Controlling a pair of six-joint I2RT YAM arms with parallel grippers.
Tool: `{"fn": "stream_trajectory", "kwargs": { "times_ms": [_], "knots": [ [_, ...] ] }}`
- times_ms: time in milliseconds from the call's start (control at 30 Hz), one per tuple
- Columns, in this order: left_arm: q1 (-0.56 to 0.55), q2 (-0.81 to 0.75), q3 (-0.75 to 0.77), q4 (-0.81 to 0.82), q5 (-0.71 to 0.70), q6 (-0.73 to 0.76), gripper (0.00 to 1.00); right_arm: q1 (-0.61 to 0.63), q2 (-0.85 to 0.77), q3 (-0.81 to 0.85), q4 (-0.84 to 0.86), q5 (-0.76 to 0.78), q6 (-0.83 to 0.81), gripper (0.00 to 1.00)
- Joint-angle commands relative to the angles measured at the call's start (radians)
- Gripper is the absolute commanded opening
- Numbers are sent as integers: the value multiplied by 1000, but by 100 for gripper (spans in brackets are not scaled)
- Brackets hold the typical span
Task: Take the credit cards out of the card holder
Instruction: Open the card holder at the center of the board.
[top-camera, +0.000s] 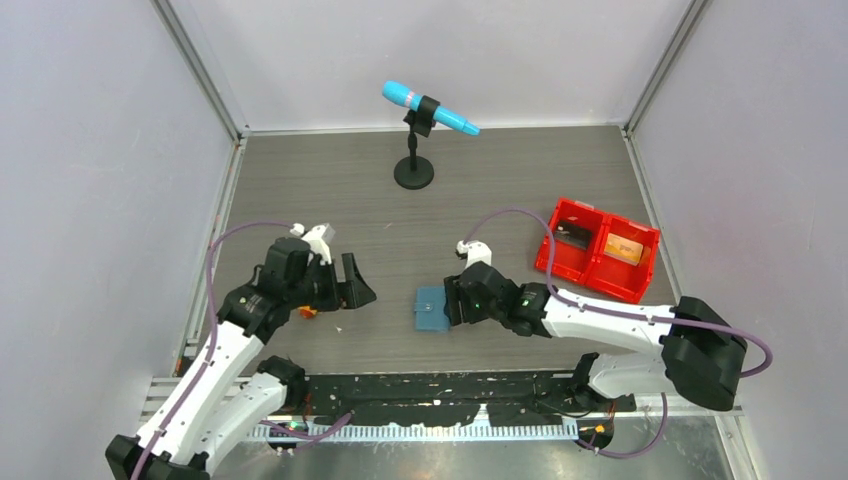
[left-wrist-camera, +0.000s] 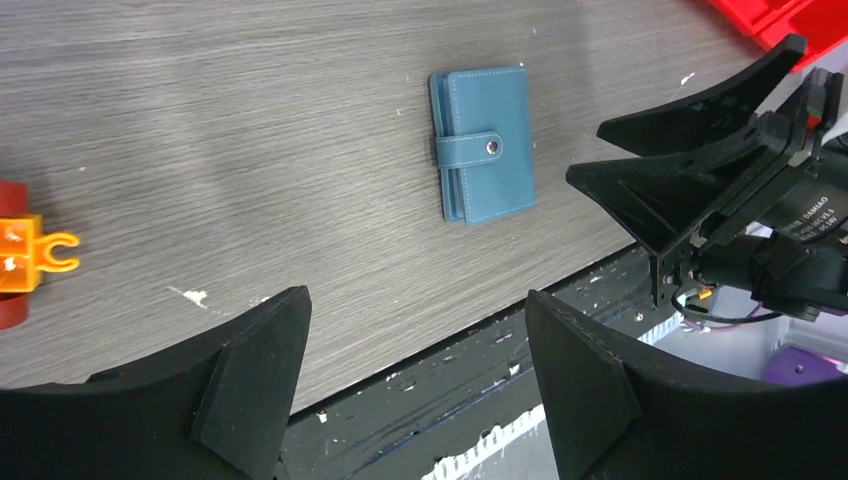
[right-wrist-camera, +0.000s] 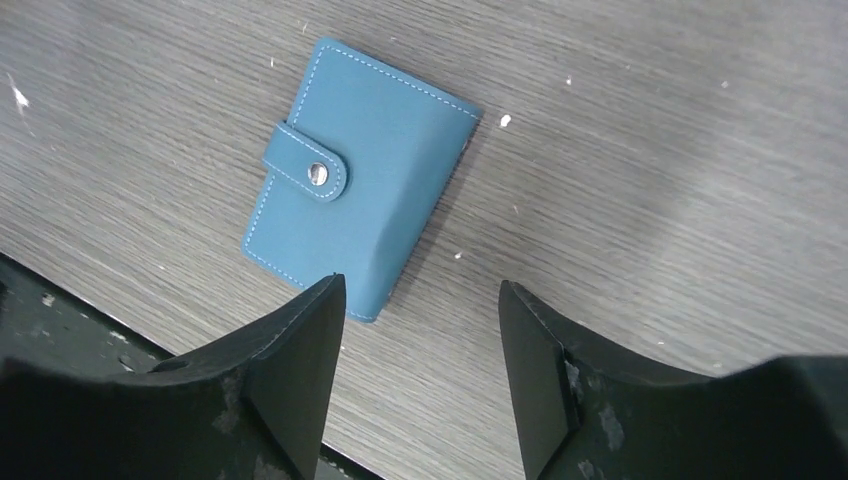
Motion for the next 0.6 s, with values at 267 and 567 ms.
{"fn": "stream_trajectory", "kwargs": {
  "times_ms": [267, 567],
  "knots": [
    [-130, 162, -90, 284, 76, -58, 79, -17, 84, -161, 391, -72, 374, 63],
    [-198, 233, -96, 333, 7, -72, 77, -17, 174, -195, 490, -69, 397, 56]
  ]
}}
